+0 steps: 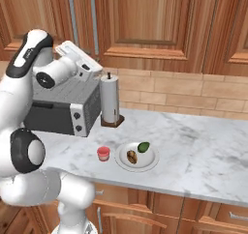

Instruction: Pick the avocado and bread from the counter and place them on the plate. Then pick the jam from the cabinet and place it next to the plate. Lastly close the cabinet door.

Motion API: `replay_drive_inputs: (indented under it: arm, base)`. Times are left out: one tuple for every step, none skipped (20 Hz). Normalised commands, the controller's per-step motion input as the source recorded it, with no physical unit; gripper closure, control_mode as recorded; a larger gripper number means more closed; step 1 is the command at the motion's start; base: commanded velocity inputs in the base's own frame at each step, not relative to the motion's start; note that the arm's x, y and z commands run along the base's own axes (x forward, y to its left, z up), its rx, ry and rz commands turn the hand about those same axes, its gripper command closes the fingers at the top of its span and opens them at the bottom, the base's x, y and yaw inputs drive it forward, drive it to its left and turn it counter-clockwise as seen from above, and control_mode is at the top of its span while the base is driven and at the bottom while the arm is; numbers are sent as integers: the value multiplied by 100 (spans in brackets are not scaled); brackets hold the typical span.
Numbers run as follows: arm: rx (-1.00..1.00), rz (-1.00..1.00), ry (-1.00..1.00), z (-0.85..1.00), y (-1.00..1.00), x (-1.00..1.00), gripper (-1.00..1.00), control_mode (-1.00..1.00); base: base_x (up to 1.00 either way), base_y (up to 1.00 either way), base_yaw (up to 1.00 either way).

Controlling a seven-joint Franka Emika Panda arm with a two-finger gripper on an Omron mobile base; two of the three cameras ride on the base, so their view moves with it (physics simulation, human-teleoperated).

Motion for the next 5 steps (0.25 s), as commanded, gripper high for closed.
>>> replay_drive_inputs:
  arm:
    - [-3, -4, 8, -21, 39, 100, -100, -100]
    - [-4, -5, 10, -25, 36, 100, -100, -100]
    - [-5, -7, 11, -24, 33, 100, -100, -100]
    - [-7, -8, 12, -23, 30, 100, -100, -100]
    - [-5, -3, 14, -21, 18, 76, -100, -100]
  base:
    - [0, 0, 0]
    - [0, 0, 0]
    - [0, 0, 0]
    - [0, 0, 0]
    - [0, 0, 0]
